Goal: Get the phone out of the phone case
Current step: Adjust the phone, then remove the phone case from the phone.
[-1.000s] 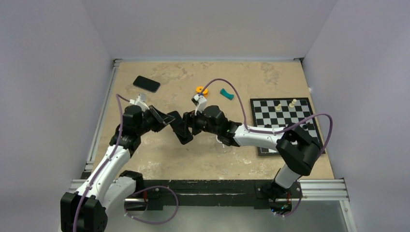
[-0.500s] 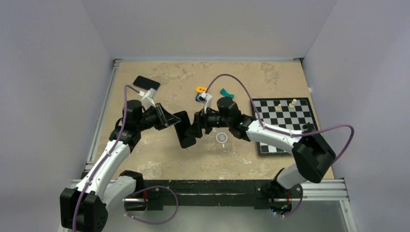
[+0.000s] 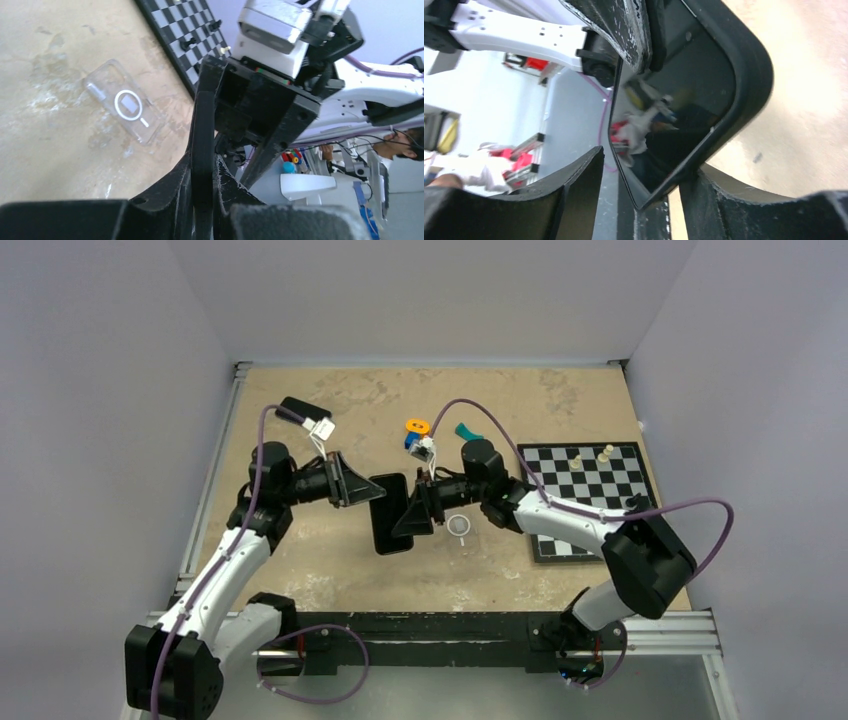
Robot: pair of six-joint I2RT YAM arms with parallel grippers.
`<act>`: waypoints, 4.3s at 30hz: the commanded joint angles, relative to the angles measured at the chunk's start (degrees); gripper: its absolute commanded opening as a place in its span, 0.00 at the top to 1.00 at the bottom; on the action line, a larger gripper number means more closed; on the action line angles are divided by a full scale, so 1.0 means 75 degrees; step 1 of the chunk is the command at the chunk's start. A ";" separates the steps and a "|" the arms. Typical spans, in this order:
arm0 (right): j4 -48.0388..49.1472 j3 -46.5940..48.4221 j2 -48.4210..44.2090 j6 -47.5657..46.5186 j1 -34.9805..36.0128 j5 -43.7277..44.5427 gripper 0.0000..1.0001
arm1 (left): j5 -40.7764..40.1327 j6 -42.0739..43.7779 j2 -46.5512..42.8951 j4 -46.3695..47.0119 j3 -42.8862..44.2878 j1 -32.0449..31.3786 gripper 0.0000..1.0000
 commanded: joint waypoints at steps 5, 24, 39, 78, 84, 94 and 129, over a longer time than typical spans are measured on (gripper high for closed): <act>0.4741 -0.0448 0.0709 0.3339 0.0061 -0.0924 0.70 | 0.0960 -0.1486 -0.0156 0.2548 -0.0259 -0.0017 1.00; 0.9048 -0.0770 0.2215 0.6937 -0.0067 0.1331 1.00 | -0.1840 -0.1285 -0.3856 -0.1387 -0.1924 -0.0027 0.45; 0.7752 -0.0140 0.2064 0.6302 0.0281 0.1742 1.00 | -0.0790 -0.1996 -0.3322 0.0525 -0.2285 -0.0027 0.70; 0.6534 0.0507 0.1359 0.5432 -0.0763 0.0737 0.76 | -0.0171 -0.3583 -0.3081 0.3058 -0.2583 -0.0027 1.00; 0.6109 0.0662 0.1295 0.5469 -0.0729 0.0829 1.00 | -0.0173 -0.3161 -0.3177 0.2008 -0.2115 -0.0027 1.00; 0.6115 0.0764 0.1211 0.6216 -0.0933 0.0437 1.00 | -0.0891 -0.0852 -0.4078 -0.2246 -0.1119 -0.0016 0.44; 0.6680 0.1583 0.1443 0.7469 -0.1046 -0.0327 1.00 | 0.0065 -0.0053 -0.3008 -0.1026 -0.0511 -0.0016 1.00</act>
